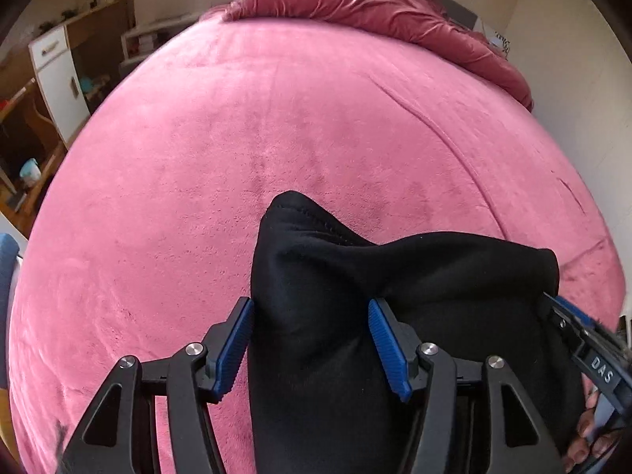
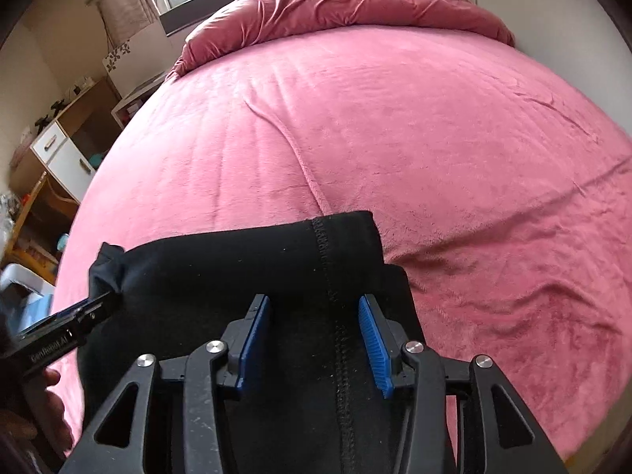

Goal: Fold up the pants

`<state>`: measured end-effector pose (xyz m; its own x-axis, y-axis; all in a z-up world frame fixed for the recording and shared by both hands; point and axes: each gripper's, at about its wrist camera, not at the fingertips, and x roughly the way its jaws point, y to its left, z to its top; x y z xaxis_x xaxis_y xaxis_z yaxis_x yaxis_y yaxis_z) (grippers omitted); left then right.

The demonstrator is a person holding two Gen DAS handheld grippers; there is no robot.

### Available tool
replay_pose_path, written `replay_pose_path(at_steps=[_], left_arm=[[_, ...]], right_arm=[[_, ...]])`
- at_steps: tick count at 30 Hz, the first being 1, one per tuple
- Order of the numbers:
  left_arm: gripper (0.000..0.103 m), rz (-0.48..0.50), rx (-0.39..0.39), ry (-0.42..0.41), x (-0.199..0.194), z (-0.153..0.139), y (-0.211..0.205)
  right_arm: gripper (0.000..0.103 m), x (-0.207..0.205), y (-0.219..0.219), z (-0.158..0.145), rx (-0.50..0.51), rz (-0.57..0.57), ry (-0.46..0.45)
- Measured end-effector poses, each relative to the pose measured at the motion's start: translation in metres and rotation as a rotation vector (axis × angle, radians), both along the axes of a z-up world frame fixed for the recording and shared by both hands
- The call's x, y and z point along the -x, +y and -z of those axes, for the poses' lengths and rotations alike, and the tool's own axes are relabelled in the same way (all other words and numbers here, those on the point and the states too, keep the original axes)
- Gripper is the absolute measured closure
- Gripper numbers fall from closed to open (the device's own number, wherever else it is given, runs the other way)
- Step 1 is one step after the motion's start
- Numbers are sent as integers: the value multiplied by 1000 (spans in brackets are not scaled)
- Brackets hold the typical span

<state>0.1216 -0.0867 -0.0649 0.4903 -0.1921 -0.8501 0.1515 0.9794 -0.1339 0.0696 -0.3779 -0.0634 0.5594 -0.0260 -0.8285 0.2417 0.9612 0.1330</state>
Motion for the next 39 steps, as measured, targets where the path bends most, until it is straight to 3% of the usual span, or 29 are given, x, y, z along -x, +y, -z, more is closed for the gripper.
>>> replay_pose_path(at_steps=[6, 14, 16, 17, 23, 32, 39], left_arm=[[42, -10, 51, -19, 9, -12, 21], [40, 40, 24, -65, 24, -31, 43], [34, 48, 30, -64, 27, -31, 47], [34, 49, 38, -61, 26, -29, 46], [23, 63, 74, -54, 41, -34, 53], [21, 97, 102, -49, 54, -33, 56], [19, 154, 304, 58, 60, -13, 76]], right_arm=[[56, 3, 3, 2, 36, -22, -27], [51, 11, -1, -3, 8, -44, -38], [34, 13, -4, -4, 30, -22, -26], [20, 14, -8, -3, 25, 3, -16], [21, 33, -34, 2, -110, 68, -1], [21, 49, -38, 6, -137, 31, 57], [20, 47, -52, 23, -322, -93, 121]])
